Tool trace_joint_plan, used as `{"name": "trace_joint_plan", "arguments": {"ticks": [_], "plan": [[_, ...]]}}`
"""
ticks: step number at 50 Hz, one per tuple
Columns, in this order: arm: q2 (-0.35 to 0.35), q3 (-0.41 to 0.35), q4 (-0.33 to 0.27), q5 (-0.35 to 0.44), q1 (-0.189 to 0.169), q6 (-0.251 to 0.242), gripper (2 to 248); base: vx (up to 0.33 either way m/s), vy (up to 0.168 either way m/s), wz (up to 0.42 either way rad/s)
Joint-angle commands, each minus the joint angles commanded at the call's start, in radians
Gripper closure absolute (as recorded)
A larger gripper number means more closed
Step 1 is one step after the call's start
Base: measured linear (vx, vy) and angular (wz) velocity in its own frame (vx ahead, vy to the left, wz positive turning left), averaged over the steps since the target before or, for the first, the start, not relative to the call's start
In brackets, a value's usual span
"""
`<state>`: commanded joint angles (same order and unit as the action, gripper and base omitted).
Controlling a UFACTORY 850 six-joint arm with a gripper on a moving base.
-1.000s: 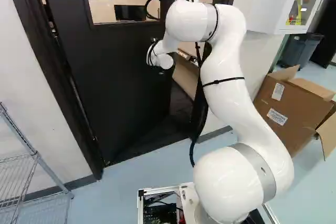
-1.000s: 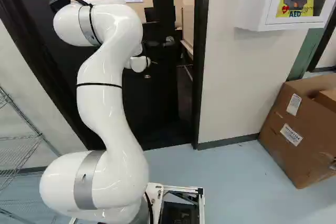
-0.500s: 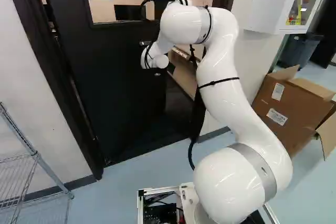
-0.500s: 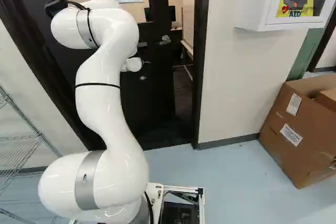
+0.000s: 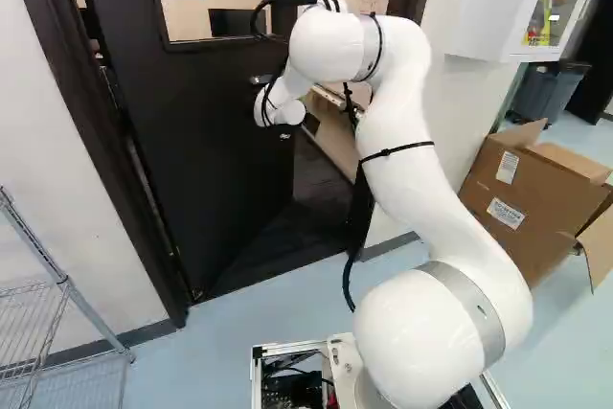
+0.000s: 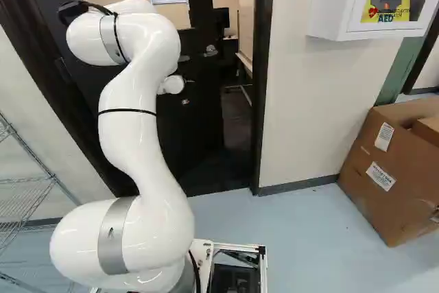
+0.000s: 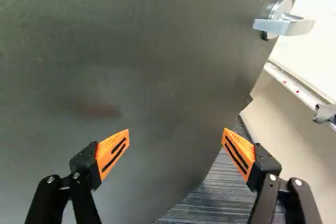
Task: Open the door and move inside
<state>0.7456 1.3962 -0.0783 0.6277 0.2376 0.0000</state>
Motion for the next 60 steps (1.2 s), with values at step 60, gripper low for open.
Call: {"name": "trace_joint_plan", "arguments": {"ticks": [60], "plan": [[-0.293, -0.392, 0.0, 0.0, -0.027, 0.0, 3, 0.0, 0.0, 0.0]]}}
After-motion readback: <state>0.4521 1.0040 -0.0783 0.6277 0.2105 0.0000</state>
